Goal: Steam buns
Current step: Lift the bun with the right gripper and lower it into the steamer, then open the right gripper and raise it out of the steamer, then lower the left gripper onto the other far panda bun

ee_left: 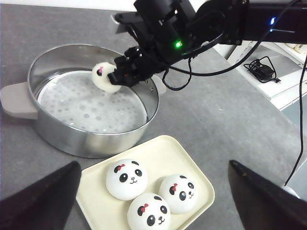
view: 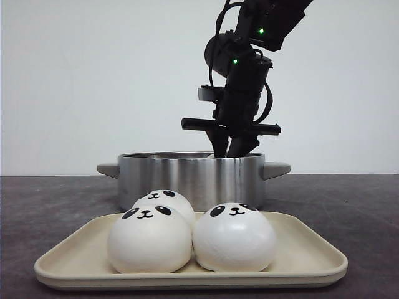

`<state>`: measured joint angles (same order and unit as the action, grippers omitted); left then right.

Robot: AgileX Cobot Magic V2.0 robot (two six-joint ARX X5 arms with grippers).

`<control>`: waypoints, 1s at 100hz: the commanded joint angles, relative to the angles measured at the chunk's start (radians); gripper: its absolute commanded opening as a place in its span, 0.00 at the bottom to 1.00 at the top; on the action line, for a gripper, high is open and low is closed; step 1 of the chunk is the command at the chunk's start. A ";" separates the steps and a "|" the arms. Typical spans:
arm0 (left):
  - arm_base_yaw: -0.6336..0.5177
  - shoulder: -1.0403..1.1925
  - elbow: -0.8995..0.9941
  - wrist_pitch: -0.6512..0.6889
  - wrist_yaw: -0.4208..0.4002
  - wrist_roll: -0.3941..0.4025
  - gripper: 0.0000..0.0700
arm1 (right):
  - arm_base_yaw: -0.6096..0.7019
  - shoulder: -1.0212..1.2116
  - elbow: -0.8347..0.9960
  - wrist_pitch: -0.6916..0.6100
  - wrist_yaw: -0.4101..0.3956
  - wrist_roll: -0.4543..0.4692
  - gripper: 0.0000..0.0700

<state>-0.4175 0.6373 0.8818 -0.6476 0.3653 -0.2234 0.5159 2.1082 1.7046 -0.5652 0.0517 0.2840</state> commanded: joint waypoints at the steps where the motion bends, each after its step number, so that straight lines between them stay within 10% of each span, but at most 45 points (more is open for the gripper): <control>1: -0.006 0.012 0.012 0.008 -0.003 0.013 0.85 | 0.003 0.024 0.020 -0.001 0.003 -0.007 0.64; 30: -0.006 0.051 0.012 0.005 -0.003 0.000 0.84 | 0.003 -0.008 0.046 -0.053 -0.011 0.018 0.63; 45: -0.006 0.106 0.012 0.004 -0.012 -0.054 0.65 | 0.014 -0.140 0.065 -0.112 -0.010 -0.018 0.00; 100: -0.213 0.684 0.014 0.150 -0.121 -0.167 0.81 | 0.193 -0.814 0.065 -0.137 0.105 -0.083 0.01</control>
<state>-0.6079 1.2659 0.8818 -0.5312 0.2649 -0.3748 0.6926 1.3079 1.7565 -0.6994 0.1314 0.2111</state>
